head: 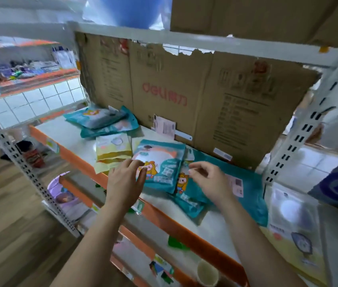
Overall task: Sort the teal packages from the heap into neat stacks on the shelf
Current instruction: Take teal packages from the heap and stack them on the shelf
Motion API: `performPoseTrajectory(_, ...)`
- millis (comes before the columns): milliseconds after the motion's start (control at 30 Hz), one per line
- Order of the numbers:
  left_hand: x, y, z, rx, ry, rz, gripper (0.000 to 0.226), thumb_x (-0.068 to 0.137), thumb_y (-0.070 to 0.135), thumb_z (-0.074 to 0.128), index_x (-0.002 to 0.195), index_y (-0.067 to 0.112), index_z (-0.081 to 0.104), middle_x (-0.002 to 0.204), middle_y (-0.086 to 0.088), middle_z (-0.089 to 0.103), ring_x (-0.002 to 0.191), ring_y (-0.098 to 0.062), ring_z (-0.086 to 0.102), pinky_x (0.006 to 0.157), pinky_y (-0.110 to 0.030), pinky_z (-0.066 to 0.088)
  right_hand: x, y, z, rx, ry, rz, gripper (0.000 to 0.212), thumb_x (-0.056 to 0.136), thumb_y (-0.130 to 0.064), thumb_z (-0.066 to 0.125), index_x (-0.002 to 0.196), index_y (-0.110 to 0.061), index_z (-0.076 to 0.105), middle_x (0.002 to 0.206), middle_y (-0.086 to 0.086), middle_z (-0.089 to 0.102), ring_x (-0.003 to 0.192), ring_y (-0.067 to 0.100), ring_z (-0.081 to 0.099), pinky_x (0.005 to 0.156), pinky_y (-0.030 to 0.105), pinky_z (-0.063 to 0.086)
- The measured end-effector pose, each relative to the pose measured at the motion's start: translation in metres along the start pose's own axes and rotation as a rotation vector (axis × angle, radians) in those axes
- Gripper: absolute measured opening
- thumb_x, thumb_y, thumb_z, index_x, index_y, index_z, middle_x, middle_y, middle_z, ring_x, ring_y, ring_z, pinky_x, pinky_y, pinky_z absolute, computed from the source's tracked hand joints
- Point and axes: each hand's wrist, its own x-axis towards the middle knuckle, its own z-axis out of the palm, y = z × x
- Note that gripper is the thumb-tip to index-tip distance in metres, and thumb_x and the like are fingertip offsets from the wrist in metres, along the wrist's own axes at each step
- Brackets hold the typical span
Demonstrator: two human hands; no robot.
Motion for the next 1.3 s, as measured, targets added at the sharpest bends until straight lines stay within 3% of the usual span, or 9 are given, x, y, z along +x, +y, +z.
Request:
performPoseTrajectory(100, 0.016, -0.021, 0.005, -0.01, -0.018, 0.002, 0.021, 0.095, 0.033, 0.056, 0.105, 0.019, 0.068, 0.104, -0.003, 0.066, 0.094, -0.027, 0.061, 0.081, -0.04, 0.043, 0.022, -0.005, 0.018, -0.036, -0.001, 0.039, 0.014, 0.093, -0.027, 0.062, 0.105, -0.025, 0.068, 0.094, -0.01, 0.067, 0.088, 0.005, 0.062, 0.067, 0.012, 0.047)
performPoseTrajectory(367, 0.075, -0.083, 0.019, -0.096, -0.043, 0.107, 0.038, 0.091, 0.042, 0.04, 0.097, 0.016, 0.068, 0.095, -0.005, 0.067, 0.082, -0.027, 0.06, 0.073, -0.038, 0.044, 0.074, -0.012, 0.089, -0.52, 0.039, 0.136, 0.033, 0.098, -0.022, 0.049, 0.128, -0.011, 0.056, 0.123, 0.013, 0.06, 0.11, 0.029, 0.057, 0.087, 0.033, 0.045)
performPoseTrajectory(500, 0.109, -0.121, 0.019, -0.151, -0.055, 0.195, 0.04, 0.09, 0.043, 0.037, 0.094, 0.018, 0.068, 0.095, -0.003, 0.067, 0.083, -0.03, 0.062, 0.071, -0.037, 0.043, 0.088, -0.019, 0.116, -0.583, 0.139, 0.325, 0.055, 0.081, -0.042, 0.073, 0.126, -0.014, 0.055, 0.125, 0.01, 0.055, 0.114, 0.028, 0.053, 0.094, 0.037, 0.044)
performPoseTrajectory(567, 0.124, -0.137, 0.02, -0.183, -0.074, 0.214, 0.04, 0.091, 0.045, 0.037, 0.095, 0.019, 0.068, 0.095, -0.002, 0.067, 0.084, -0.029, 0.063, 0.072, -0.038, 0.045, 0.09, -0.024, 0.122, -0.548, 0.185, 0.405, 0.071, 0.067, -0.044, 0.084, 0.126, -0.016, 0.055, 0.129, 0.01, 0.05, 0.118, 0.027, 0.049, 0.098, 0.035, 0.041)
performPoseTrajectory(667, 0.143, -0.155, 0.021, -0.24, -0.094, 0.258, 0.042, 0.091, 0.046, 0.036, 0.096, 0.019, 0.067, 0.095, -0.001, 0.066, 0.086, -0.028, 0.061, 0.073, -0.037, 0.042, 0.09, -0.033, 0.125, -0.427, 0.295, 0.488, 0.074, 0.059, -0.034, 0.091, 0.122, -0.016, 0.057, 0.129, 0.01, 0.047, 0.118, 0.026, 0.049, 0.098, 0.032, 0.039)
performPoseTrajectory(767, 0.155, -0.168, 0.025, -0.279, -0.132, 0.293, 0.043, 0.091, 0.048, 0.034, 0.099, 0.02, 0.067, 0.097, -0.001, 0.064, 0.089, -0.026, 0.059, 0.075, -0.037, 0.04, 0.085, -0.035, 0.127, -0.216, 0.397, 0.56, 0.069, 0.06, -0.018, 0.091, 0.121, -0.015, 0.059, 0.121, 0.004, 0.057, 0.106, 0.022, 0.058, 0.084, 0.029, 0.047)
performPoseTrajectory(933, 0.171, -0.186, 0.035, -0.292, -0.202, 0.327, 0.05, 0.089, 0.051, 0.031, 0.103, 0.02, 0.067, 0.103, -0.002, 0.065, 0.095, -0.026, 0.059, 0.081, -0.04, 0.043, 0.076, -0.034, 0.132, 0.238, 0.595, 0.637, 0.053, 0.078, 0.002, 0.074, 0.118, -0.022, 0.049, 0.111, 0.01, 0.065, 0.091, 0.027, 0.068, 0.081, 0.051, 0.057)
performPoseTrajectory(1067, 0.186, -0.201, 0.042, -0.266, -0.193, 0.335, 0.038, 0.093, 0.043, 0.041, 0.106, 0.019, 0.068, 0.107, -0.003, 0.066, 0.095, -0.028, 0.06, 0.08, -0.041, 0.044, 0.071, -0.041, 0.133, 0.402, 0.651, 0.595, 0.043, 0.088, 0.0, 0.065, 0.12, -0.019, 0.044, 0.098, 0.003, 0.067, 0.085, 0.024, 0.069, 0.073, 0.045, 0.058)
performPoseTrajectory(1300, 0.213, -0.23, 0.052, -0.167, -0.255, 0.264, 0.026, 0.091, 0.028, 0.062, 0.114, 0.018, 0.066, 0.106, -0.006, 0.064, 0.1, -0.028, 0.055, 0.079, -0.042, 0.05, 0.059, -0.05, 0.133, 0.477, 0.769, 0.457, 0.027, 0.088, 0.003, 0.062, 0.107, -0.015, 0.058, 0.097, 0.006, 0.071, 0.081, 0.023, 0.071, 0.067, 0.037, 0.055)
